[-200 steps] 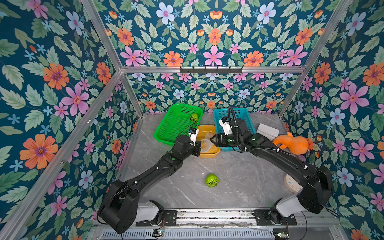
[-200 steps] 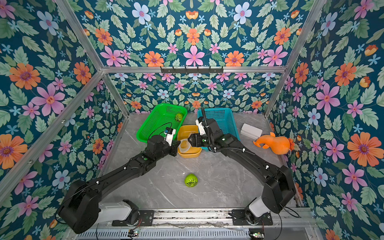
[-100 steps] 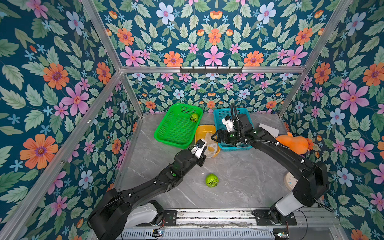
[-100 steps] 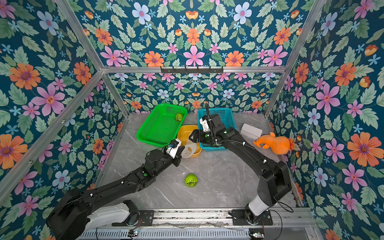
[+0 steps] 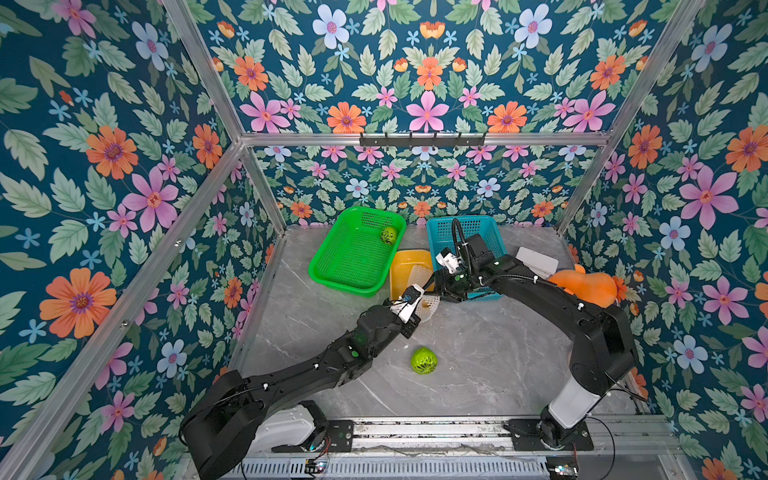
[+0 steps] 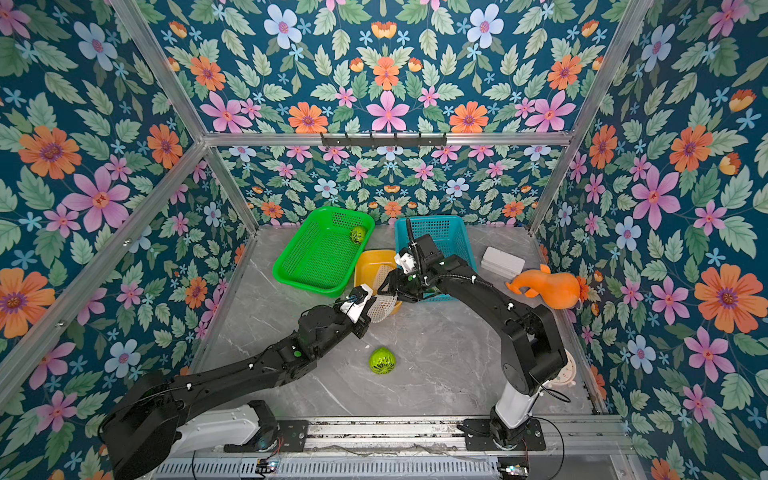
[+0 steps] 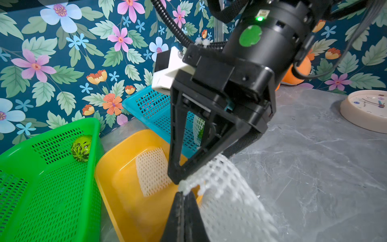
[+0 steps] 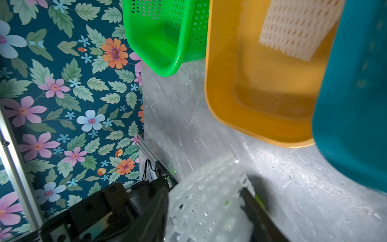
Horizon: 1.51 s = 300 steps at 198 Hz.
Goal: Sleeve custard apples in foam nets
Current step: Open the foam net, then put on the foam net on the custard apple.
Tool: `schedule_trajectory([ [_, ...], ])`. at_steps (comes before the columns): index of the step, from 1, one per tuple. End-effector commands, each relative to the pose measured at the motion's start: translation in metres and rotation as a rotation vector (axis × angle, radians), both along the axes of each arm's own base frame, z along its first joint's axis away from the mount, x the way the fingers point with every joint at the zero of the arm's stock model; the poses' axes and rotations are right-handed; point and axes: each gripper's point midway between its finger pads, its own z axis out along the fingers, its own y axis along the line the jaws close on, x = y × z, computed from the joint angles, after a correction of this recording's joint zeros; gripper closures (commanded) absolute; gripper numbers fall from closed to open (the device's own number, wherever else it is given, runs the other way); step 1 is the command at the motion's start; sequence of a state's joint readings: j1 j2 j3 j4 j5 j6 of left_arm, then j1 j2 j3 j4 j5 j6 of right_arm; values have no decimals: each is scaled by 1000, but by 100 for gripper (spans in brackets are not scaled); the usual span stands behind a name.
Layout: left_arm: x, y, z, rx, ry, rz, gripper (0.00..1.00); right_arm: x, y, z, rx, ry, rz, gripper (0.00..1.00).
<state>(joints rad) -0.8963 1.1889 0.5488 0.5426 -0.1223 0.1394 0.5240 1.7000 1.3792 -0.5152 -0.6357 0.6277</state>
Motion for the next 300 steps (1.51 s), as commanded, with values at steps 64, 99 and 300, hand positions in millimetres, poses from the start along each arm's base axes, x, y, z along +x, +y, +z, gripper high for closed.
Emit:
schedule_trajectory([
  [64, -4, 8, -8, -75, 72, 29, 20, 13, -28, 18, -93, -156, -90, 100],
  [99, -14, 21, -23, -150, 178, 57, 0, 16, -49, 11, -197, -246, -130, 100],
  [300, -93, 76, -128, -364, 928, 150, 33, -60, 5, 0, -544, -1022, -90, 98],
])
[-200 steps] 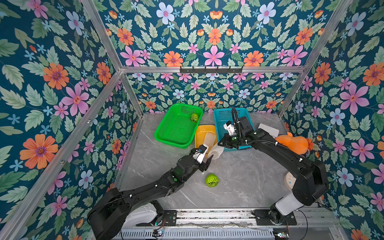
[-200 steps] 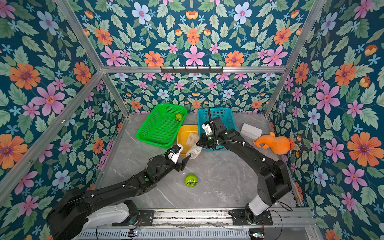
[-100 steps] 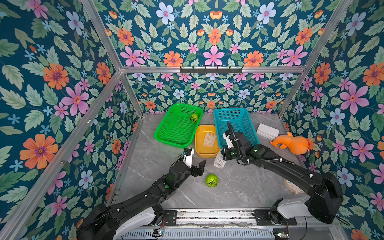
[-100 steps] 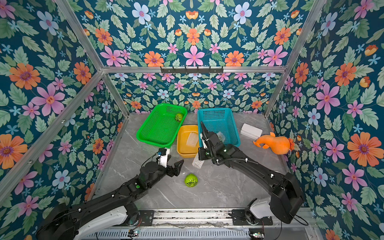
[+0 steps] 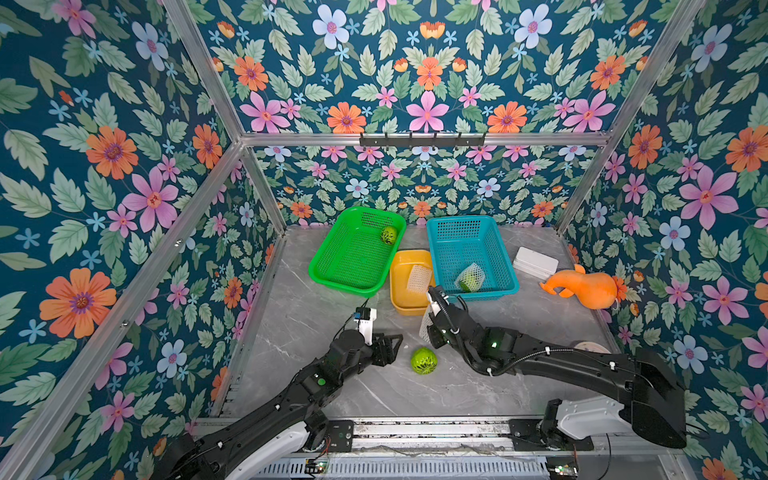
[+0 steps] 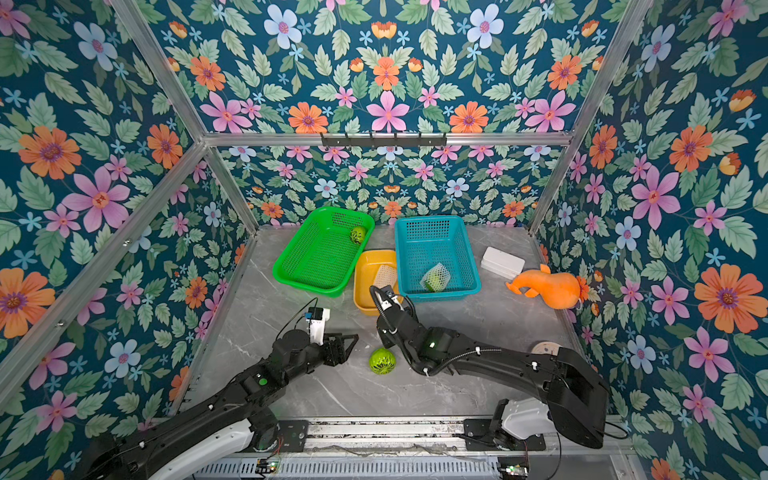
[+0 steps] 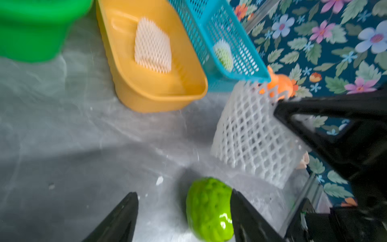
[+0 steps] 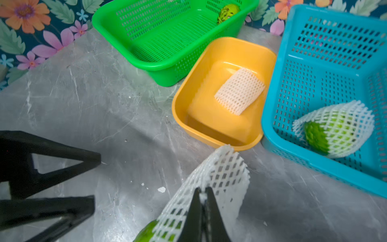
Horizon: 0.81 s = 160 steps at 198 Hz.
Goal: Sleeve custard apples in foam nets
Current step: Put on the foam net on the custard apple.
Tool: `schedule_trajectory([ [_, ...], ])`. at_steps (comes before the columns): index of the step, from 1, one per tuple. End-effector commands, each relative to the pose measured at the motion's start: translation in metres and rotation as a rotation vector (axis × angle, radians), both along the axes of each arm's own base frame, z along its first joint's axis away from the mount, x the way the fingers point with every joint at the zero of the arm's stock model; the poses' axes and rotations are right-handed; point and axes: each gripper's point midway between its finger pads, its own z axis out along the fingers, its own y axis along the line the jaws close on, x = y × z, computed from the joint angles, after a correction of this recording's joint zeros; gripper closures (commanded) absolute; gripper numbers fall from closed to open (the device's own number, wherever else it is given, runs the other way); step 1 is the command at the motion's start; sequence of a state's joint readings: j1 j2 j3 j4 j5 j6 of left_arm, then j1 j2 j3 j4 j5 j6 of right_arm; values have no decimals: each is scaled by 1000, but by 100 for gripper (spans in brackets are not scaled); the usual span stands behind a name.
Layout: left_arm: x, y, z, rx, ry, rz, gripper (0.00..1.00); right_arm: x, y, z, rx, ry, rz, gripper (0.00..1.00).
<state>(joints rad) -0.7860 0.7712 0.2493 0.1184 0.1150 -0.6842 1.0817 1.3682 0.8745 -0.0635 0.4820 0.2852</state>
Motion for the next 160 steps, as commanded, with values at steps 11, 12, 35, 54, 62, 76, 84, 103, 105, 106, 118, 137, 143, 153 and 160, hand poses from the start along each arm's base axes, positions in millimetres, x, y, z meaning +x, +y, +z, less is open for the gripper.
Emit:
schedule_trajectory([
  [11, -22, 2, -29, 7, 142, -40, 33, 5, 5, 8, 6, -92, -29, 98],
  [12, -22, 2, -29, 8, 143, -39, 33, 5, 5, 8, 7, -93, -28, 97],
  [35, -20, 4, -31, -1, 139, -22, 33, -3, 8, 3, -38, -132, -13, 97],
  [54, -21, 4, -34, -19, 143, -16, 33, -11, 10, -4, -80, -146, 14, 97],
  [62, -23, 4, -35, -23, 147, -17, 33, -14, 11, -7, -88, -144, 20, 97],
  [76, -24, 5, -38, -25, 155, -18, 33, -20, 12, -12, -109, -139, 28, 97],
  [84, -24, 6, -39, -21, 157, -15, 33, -23, 11, -14, -122, -144, 27, 97],
  [103, -25, 6, -40, -23, 162, -13, 33, -27, 10, -19, -131, -139, 30, 97],
  [105, -25, 6, -41, -24, 163, -13, 33, -28, 10, -19, -129, -137, 32, 97],
  [106, -25, 6, -40, -24, 162, -12, 34, -28, 10, -19, -128, -136, 33, 97],
  [118, -24, 7, -41, -30, 162, -7, 34, -32, 11, -24, -124, -121, 47, 96],
  [137, -24, 5, -41, -53, 164, -1, 36, -38, 10, -32, -118, -97, 62, 92],
  [143, -24, 6, -41, -56, 167, 2, 36, -40, 9, -35, -121, -93, 62, 91],
  [153, -24, 5, -42, -58, 171, 2, 36, -42, 8, -39, -121, -85, 60, 90],
  [160, -24, 6, -44, -57, 173, 5, 37, -44, 8, -40, -112, -81, 57, 90],
])
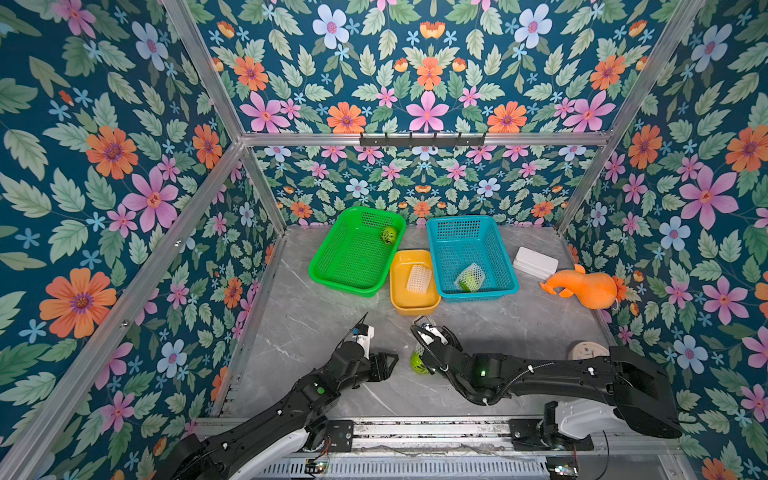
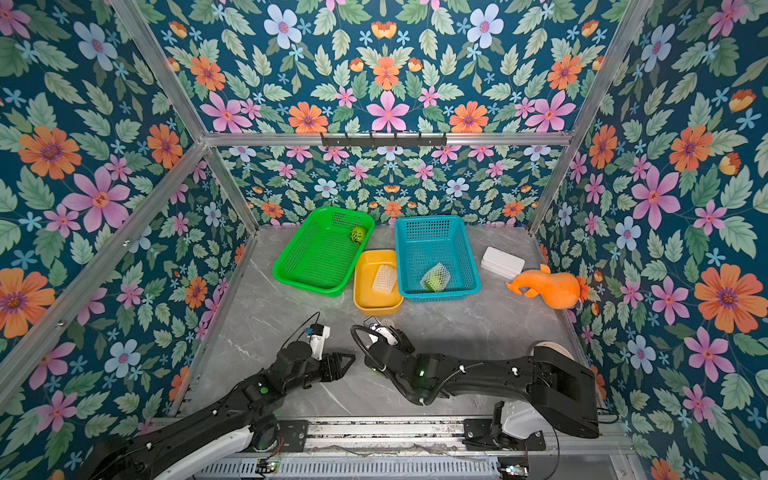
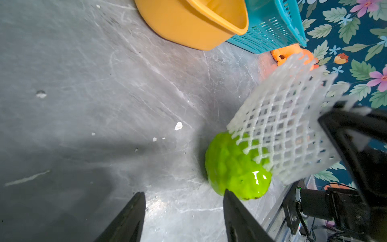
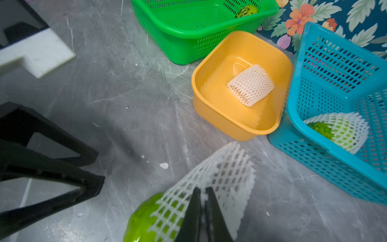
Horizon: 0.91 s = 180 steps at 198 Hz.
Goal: Sleeve custard apples in foam nets
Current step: Put on the foam net on the custard apple.
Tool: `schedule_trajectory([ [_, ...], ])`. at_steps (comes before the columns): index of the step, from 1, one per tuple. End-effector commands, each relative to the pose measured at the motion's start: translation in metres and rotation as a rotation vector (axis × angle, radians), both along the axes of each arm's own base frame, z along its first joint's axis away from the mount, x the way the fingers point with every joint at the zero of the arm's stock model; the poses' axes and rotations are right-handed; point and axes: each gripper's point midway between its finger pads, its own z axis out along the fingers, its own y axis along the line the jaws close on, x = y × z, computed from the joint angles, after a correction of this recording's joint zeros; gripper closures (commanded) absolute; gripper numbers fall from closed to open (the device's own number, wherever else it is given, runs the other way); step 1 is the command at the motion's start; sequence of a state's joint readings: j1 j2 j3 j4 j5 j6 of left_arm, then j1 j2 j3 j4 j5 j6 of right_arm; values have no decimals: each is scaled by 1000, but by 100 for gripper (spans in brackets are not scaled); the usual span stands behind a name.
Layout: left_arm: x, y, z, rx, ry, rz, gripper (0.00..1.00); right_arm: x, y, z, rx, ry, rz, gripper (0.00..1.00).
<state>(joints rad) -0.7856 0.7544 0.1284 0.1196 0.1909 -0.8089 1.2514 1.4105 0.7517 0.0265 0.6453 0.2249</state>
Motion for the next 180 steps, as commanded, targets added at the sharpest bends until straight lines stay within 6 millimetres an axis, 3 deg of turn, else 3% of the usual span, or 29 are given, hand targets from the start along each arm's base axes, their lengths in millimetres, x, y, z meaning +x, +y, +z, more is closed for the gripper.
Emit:
schedule_trajectory([
  [1, 3, -3, 5, -35, -10, 9, 37, -3, 1, 0, 44, 10, -17, 90],
  [90, 4, -3, 1, -31, -5, 16, 37, -19, 31, -6, 89, 32, 7, 87],
  [149, 6, 2, 0, -32, -10, 51, 30, -33, 22, -30, 38, 55, -50, 78],
  [169, 8, 2, 1, -33, -18, 55, 29, -33, 18, -30, 49, 63, -72, 70],
  [180, 9, 1, 3, -35, -21, 55, 29, -33, 17, -28, 62, 66, -76, 57],
])
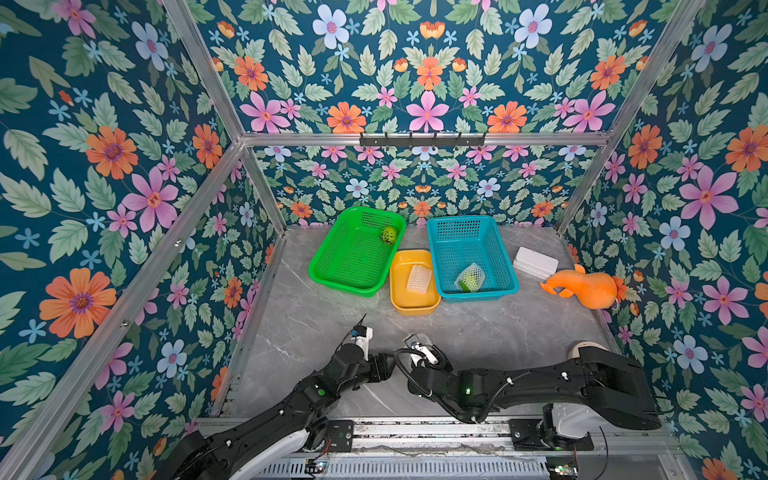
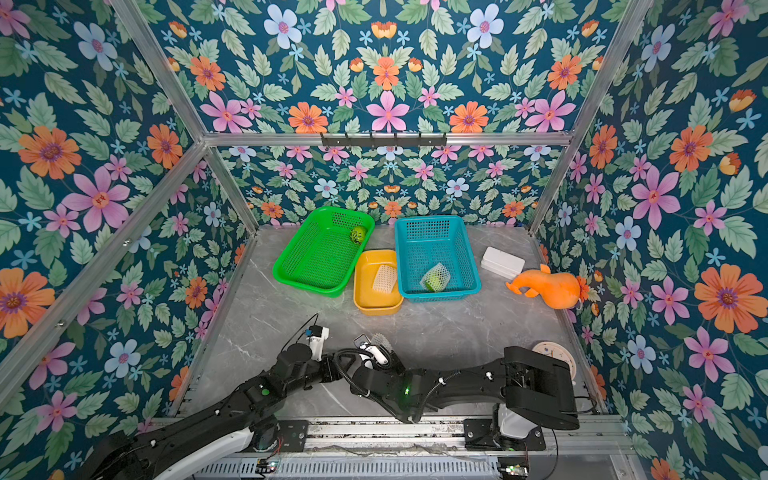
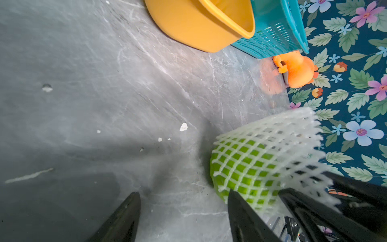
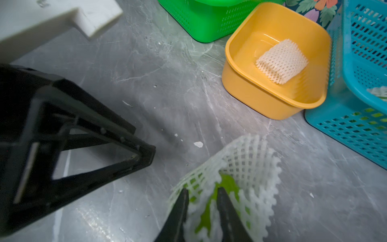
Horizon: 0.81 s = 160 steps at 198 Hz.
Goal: Sleeve custard apples in foam nets
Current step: Put on the foam net on the custard apple.
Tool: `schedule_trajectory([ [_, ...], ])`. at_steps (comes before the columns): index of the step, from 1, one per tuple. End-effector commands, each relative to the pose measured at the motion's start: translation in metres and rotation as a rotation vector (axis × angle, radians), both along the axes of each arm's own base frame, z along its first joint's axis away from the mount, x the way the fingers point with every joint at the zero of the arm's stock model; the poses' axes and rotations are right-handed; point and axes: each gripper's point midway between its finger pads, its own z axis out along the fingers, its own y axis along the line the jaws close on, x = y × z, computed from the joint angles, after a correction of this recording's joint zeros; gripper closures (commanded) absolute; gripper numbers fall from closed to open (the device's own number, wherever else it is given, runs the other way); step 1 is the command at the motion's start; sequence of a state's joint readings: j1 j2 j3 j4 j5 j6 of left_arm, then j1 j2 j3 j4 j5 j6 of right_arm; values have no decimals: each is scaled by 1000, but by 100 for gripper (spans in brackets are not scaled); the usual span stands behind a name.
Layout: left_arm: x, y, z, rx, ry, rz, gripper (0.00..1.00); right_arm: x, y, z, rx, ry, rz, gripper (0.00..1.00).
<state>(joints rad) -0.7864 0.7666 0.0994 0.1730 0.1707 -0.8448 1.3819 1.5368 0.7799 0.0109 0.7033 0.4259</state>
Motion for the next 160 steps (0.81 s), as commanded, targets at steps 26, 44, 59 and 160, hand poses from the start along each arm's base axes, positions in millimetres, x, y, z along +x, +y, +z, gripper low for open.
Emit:
schedule_trajectory([
  [26, 7, -3, 11, -21, -30, 15, 29, -2, -12, 1, 50, 32, -61, 37],
  [44, 8, -7, 14, -33, -31, 4, 28, -6, -13, 0, 75, 58, -49, 19],
  [59, 8, -12, 16, -41, -28, -10, 27, -11, -12, 1, 106, 86, -37, 4],
  [160, 12, -24, 18, -56, -15, -40, 25, -32, -13, 29, 274, 211, 22, 1],
])
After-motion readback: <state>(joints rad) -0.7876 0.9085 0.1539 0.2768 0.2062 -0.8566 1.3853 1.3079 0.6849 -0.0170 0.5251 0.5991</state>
